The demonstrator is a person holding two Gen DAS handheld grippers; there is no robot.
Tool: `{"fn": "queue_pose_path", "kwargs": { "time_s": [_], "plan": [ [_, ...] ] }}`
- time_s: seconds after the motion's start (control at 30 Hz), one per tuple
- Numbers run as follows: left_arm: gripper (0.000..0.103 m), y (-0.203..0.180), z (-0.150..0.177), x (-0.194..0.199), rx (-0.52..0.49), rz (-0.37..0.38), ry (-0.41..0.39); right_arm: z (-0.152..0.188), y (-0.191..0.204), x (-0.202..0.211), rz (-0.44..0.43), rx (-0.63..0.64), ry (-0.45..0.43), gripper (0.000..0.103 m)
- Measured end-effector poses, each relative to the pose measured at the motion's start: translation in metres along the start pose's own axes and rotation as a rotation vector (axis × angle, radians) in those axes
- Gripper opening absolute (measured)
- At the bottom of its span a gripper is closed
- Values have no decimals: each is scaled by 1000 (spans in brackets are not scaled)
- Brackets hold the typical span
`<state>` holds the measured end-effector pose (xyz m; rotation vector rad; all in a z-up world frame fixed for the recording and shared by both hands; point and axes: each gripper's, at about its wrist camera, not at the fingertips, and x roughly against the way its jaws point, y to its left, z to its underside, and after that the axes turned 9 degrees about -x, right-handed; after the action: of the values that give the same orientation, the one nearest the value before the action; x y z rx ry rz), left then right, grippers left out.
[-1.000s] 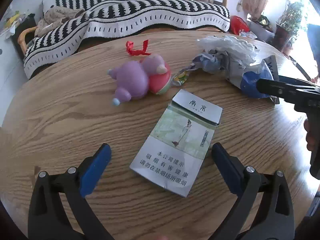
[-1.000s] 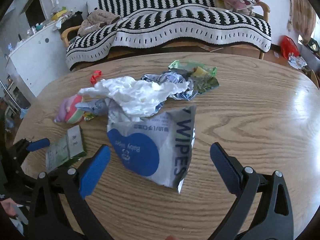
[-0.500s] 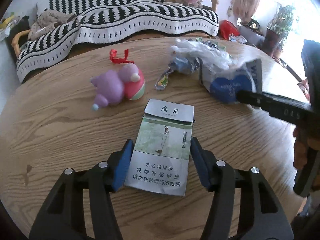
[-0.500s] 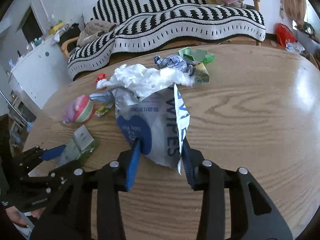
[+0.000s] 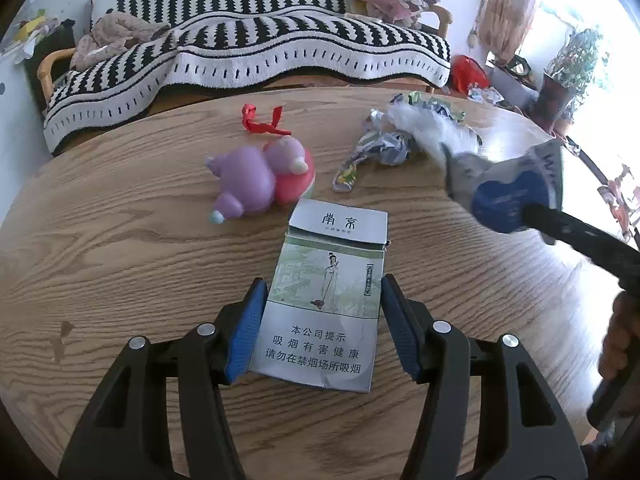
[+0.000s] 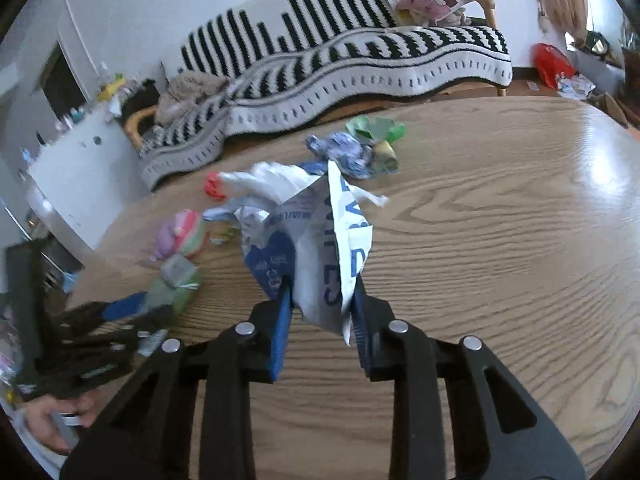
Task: Collect trash
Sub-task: 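Grasp the white-green cigarette pack with the left tool while the right tool grasps the Baby Wipes pack, then carry the cigarette pack and Baby Wipes pack over the black bin and release both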
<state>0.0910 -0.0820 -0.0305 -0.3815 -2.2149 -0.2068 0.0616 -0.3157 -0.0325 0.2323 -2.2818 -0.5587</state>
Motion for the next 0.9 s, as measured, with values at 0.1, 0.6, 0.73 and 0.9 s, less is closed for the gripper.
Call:
{"fn": "queue_pose_path", "kwargs": {
  "time_s": [0.1, 0.6, 0.73, 0.9],
  "plan": [
    [57, 4, -1, 2, 16, 3, -7, 4, 12, 23, -65, 20, -36, 27],
    [57, 6, -1, 5, 19, -1, -15, 13, 21, 28, -5, 41, -47, 27],
    [57, 6, -1, 6, 19, 0, -14, 14, 20, 27, -6, 26, -42, 27],
    [57, 5, -5, 16, 21, 8, -32, 13, 20, 32, -14, 4, -60, 27]
  ]
}}
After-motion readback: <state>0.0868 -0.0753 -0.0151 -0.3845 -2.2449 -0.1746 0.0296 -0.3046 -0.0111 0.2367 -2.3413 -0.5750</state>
